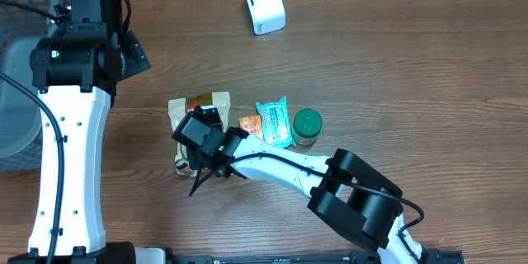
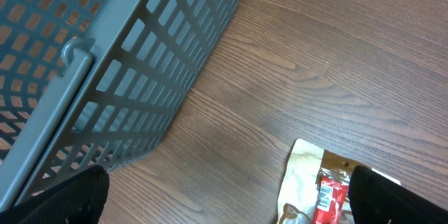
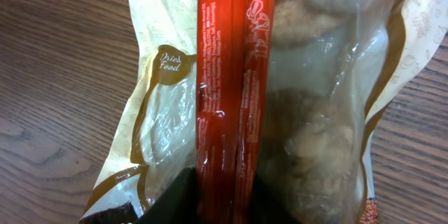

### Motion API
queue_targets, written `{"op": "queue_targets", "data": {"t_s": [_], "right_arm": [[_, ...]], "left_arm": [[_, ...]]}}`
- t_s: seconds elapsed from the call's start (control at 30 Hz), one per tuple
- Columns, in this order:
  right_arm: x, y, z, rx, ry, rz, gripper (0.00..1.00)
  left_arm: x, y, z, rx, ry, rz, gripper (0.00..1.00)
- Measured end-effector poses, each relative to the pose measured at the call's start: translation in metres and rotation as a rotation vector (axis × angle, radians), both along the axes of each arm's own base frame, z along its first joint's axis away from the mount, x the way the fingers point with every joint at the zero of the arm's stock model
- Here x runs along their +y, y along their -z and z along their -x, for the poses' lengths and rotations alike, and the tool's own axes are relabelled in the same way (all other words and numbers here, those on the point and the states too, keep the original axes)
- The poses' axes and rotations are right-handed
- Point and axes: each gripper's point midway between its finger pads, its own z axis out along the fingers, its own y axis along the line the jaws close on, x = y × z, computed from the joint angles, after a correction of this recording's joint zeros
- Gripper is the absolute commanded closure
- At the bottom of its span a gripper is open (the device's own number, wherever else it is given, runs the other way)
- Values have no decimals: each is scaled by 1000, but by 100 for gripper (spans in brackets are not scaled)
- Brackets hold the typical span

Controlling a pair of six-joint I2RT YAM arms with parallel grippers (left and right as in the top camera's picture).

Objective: Scan the item barcode
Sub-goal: 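Grasp the red stick on the treat bag with the right gripper, then lift the red stick up toward the white scanner with the right gripper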

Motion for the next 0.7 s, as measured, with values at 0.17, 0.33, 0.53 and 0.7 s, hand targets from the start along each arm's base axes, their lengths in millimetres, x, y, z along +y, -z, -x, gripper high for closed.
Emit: {"op": "queue_targets", "data": {"t_s": [0.17, 0.33, 0.53, 0.7], "right_arm": [[-4, 1, 1, 6, -3, 16, 95], [-10, -2, 0, -1, -37, 38, 96], [-22, -44, -5, -62, -104, 30, 97], [-43, -104, -12, -127, -117, -13, 97]], "left_arm": [[0, 0, 0, 0, 0, 0, 0], [0, 0, 0, -1, 0, 0, 0], [0, 0, 0, 0, 0, 0, 0], [0, 0, 0, 0, 0, 0, 0]]}}
